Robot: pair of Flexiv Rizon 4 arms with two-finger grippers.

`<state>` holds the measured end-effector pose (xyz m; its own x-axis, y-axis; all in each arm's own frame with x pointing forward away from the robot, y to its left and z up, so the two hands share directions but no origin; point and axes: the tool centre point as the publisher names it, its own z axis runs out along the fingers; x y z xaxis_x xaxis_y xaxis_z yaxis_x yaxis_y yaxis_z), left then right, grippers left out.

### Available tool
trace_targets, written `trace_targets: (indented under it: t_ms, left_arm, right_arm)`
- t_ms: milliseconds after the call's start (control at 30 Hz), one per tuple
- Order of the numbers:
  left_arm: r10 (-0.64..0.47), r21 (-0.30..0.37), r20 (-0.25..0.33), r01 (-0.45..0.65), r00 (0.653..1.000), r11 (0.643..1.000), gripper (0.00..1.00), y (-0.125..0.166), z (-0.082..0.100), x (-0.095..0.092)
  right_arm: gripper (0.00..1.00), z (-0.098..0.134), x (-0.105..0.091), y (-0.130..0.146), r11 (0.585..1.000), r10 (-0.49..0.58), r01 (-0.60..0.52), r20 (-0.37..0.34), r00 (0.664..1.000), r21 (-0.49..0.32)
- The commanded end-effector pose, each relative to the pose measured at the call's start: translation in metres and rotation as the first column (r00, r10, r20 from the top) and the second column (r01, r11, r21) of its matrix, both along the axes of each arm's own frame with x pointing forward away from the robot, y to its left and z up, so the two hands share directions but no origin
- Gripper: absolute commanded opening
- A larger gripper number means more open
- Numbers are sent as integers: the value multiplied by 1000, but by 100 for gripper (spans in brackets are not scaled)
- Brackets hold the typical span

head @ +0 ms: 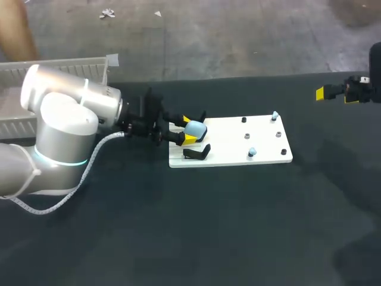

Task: Pick up each earbud case from the left stands, insert the matching earbuds, close the lid, and place the case in the box.

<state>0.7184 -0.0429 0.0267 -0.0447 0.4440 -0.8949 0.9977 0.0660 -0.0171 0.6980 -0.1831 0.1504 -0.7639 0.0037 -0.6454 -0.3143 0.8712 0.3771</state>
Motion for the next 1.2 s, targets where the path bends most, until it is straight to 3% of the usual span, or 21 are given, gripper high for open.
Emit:
trace_targets:
  t_ms: [33, 633, 1000, 1200]
  left_arm:
    - [-7, -2, -5, 7, 1000, 1000, 50, -2, -3, 4]
    - [-16, -13, -14, 16, 1000, 1000, 40, -6, -5, 5]
    - [-15, -9, -21, 15, 1000, 1000, 26, -7, -8, 5]
    - [-19, -11, -22, 19, 1000, 1000, 10, -7, -7, 4]
  right_arm:
    - [100, -1, 1, 0, 1000, 2, -2, 1, 1000, 2]
    - [100, -1, 1, 0, 1000, 2, -2, 1, 1000, 2]
    - [100, -1, 1, 0, 1000, 2, -2, 1, 1000, 2]
    - [100, -1, 1, 0, 1000, 2, -2, 1, 1000, 2]
